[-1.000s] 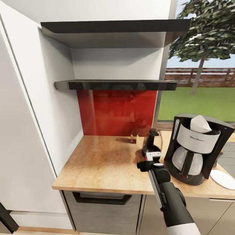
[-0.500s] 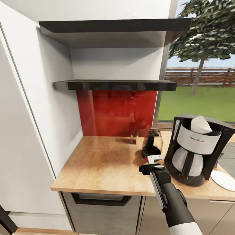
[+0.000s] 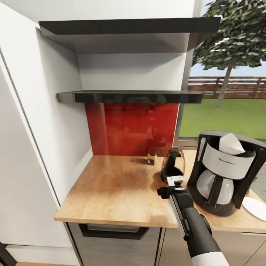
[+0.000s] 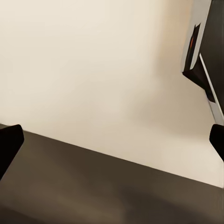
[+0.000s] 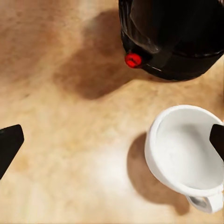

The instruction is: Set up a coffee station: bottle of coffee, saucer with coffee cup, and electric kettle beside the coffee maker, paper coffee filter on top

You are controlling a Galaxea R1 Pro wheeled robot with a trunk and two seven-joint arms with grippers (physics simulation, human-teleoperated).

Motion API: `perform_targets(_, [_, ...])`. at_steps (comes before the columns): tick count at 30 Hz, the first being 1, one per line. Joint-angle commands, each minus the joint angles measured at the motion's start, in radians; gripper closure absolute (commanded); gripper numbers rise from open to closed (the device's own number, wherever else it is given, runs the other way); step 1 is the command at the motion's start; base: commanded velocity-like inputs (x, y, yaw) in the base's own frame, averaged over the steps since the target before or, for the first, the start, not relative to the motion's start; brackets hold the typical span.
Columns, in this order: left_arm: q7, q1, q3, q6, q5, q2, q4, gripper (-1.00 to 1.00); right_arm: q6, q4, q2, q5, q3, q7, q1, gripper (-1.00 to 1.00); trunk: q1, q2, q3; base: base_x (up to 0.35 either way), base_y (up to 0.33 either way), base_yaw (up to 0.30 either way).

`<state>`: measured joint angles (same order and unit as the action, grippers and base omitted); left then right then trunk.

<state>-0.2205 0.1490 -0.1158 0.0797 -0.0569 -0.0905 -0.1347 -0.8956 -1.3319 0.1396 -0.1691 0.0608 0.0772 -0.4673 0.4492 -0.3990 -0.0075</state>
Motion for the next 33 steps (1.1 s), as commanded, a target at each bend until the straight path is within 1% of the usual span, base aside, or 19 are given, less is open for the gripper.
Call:
perform_targets(1, [0.0,0.001,-0.007,0.008,-0.006,0.001,-0.004,-1.0,-0.005,0.0,0.0,-0.003,0.002,0.002,-0.001,-1.0,0.001,-0.001,-0.001,0.143,0.0,0.0])
perform_targets(6, [0.0,0.001,-0.006,0.006,-0.006,0.001,-0.005,-1.0,-0.005,0.005,0.0,-0.003,0.002,0.003,-0.001,-1.0,0.001,-0.001,-0.001,0.047,0.0,0.0])
perform_targets(11, [0.0,0.001,-0.005,0.006,-0.006,0.001,-0.005,-1.0,-0.004,0.064,-0.003,0.0,0.001,0.002,-0.001,-1.0,0.001,-0.001,-0.001,0.003,0.0,0.0])
perform_targets(14, [0.001,0.001,-0.005,0.006,-0.006,0.002,-0.005,-1.0,-0.003,0.08,-0.003,0.0,0.0,0.002,-0.001,-1.0,0.001,-0.001,-0.001,0.0,0.0,0.0])
perform_targets(23, [0.001,0.001,-0.005,0.007,-0.006,0.002,-0.005,-1.0,-0.003,0.089,-0.006,0.0,-0.001,0.002,-0.001,-1.0,0.001,-0.001,-0.001,0.059,-0.013,0.0])
perform_targets(26, [0.001,0.001,-0.005,0.006,-0.006,0.002,-0.004,-1.0,-0.003,0.091,-0.012,0.0,0.0,0.003,-0.001,-1.0,0.001,-0.001,-0.001,0.139,-0.075,0.0])
perform_targets(27, [0.001,0.001,-0.005,0.006,-0.006,0.002,-0.005,-1.0,-0.003,0.093,-0.018,0.0,0.0,0.003,-0.001,-1.0,0.001,-0.001,-0.001,0.033,-0.019,0.0])
perform_targets(33, [0.001,0.001,-0.006,0.007,-0.006,0.002,-0.004,-1.0,-0.003,0.095,-0.02,0.0,0.002,0.003,-0.001,-1.0,0.001,-0.001,-0.001,0.011,-0.006,0.0])
